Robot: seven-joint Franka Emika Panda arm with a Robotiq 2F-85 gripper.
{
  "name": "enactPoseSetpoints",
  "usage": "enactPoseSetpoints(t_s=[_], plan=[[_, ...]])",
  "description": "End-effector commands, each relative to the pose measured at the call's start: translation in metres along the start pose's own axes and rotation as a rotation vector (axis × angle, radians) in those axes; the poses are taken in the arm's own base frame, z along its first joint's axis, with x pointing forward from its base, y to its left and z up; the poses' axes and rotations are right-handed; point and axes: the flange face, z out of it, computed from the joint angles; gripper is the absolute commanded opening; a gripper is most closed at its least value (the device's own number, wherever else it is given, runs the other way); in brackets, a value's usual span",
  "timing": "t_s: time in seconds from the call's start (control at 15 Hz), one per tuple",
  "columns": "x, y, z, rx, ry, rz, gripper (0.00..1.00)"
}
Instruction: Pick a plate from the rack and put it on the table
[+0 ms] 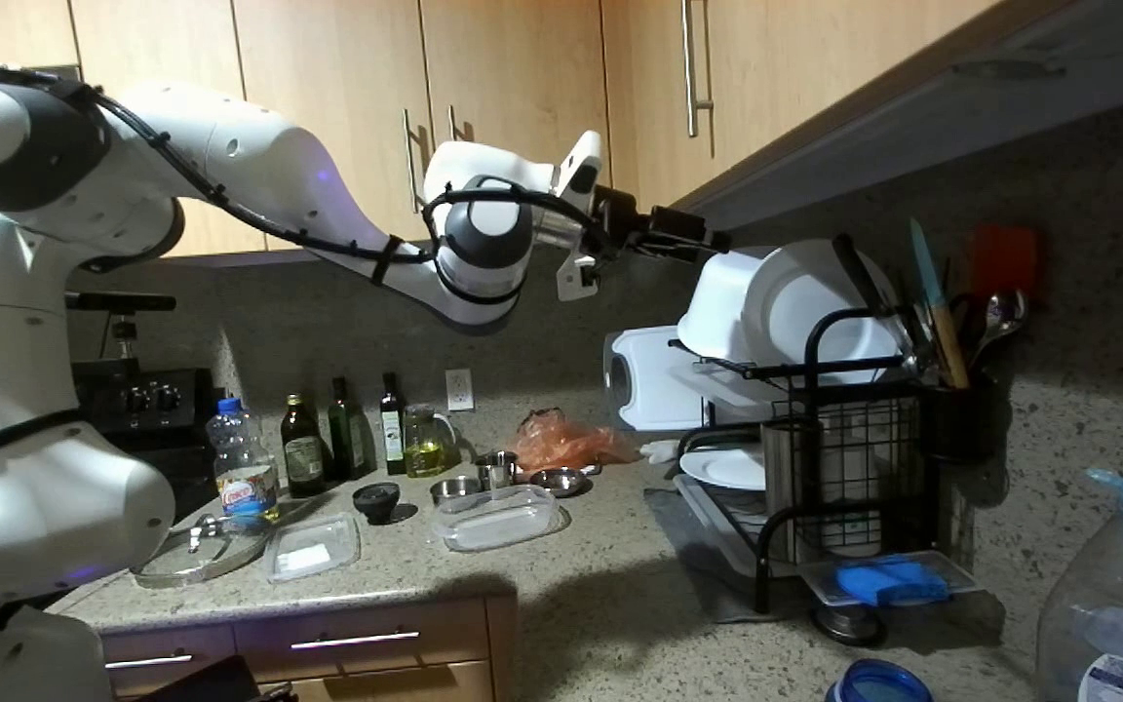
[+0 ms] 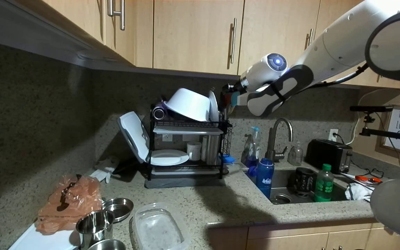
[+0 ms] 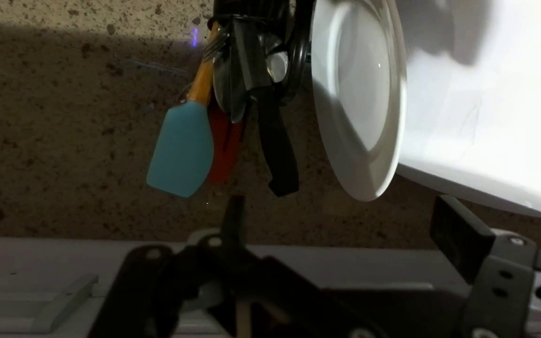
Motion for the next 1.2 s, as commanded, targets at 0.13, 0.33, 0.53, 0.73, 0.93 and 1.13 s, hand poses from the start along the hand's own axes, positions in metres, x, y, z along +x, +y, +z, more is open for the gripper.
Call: enactPoseSetpoints(t_s=[0.13,0.33,0.53,0.73,0.93,1.13], plan=[[0.015,-0.018,0.013,0.037,0.039,-0.017,1.0],[0.008,-0.03,0.025,0.053,0.02,-0.014,1.0],[-0.002,-0.042,0.037,0.07,-0.001,-0.012,1.0],[-0.009,-0.048,0.049,0.083,-0.015,-0.004,1.0],[-0.014,-0.048,0.061,0.091,-0.025,0.014,1.0],[-0.02,-0.051,0.062,0.084,-0.04,0.031,1.0]])
